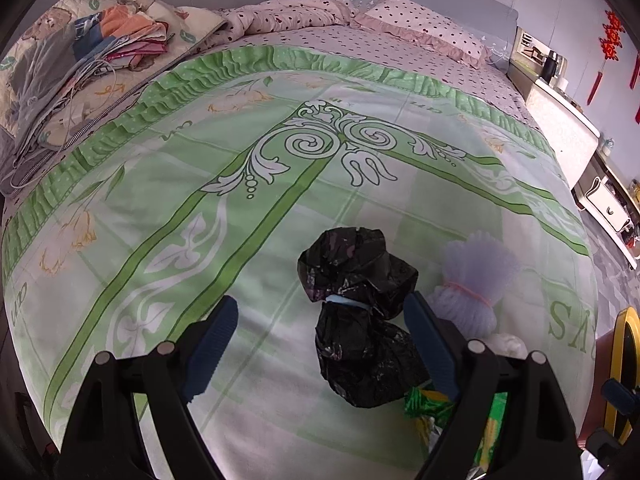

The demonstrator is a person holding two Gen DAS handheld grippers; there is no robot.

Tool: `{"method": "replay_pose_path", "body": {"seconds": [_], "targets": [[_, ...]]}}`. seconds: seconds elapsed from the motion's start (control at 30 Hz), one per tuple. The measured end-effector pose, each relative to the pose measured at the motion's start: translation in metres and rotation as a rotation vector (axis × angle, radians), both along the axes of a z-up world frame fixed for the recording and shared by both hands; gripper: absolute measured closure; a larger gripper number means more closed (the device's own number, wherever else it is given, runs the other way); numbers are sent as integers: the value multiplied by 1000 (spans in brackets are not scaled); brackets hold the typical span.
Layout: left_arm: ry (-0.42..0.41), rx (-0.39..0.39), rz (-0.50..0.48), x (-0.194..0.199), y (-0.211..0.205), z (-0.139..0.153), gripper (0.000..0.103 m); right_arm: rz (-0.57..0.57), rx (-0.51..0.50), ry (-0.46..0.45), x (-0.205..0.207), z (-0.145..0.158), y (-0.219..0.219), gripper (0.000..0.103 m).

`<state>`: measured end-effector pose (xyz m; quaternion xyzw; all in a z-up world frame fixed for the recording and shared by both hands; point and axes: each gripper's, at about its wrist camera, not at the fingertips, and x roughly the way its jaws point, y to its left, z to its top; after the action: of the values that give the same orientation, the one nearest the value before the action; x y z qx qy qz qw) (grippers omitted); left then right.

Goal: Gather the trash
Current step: 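Move the left tool to the black bag while the right tool reaches the green snack bag, then grasp the black plastic bag with the left tool while the right tool grasps the green snack bag, then carry the black bag and green snack bag over the bin with both tools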

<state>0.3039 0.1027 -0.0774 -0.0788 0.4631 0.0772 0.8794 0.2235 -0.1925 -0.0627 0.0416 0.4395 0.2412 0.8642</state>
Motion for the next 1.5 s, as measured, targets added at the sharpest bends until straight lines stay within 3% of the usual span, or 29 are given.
{"method": "replay_pose_path", "body": {"seconds": [0.3, 0.5, 0.8, 0.87, 0.97, 1.5], "targets": [[35, -16, -2, 18, 1, -25, 22, 50, -12, 66, 13, -34, 17, 37], [49, -10, -18, 26, -3, -35, 22, 69, -12, 48, 12, -38, 23, 51], [60, 9, -49, 33, -9, -45, 51, 108, -6, 70, 13, -46, 29, 62], [56, 9, -49, 33, -9, -45, 70, 110, -13, 67, 12, -47, 30, 64], [53, 3, -49, 34, -9, -44, 77, 114, -16, 58, 11, -47, 30, 68], [-15, -3, -15, 18, 0, -8, 82, 104, -4, 6, -1, -28, 25, 78]]}}
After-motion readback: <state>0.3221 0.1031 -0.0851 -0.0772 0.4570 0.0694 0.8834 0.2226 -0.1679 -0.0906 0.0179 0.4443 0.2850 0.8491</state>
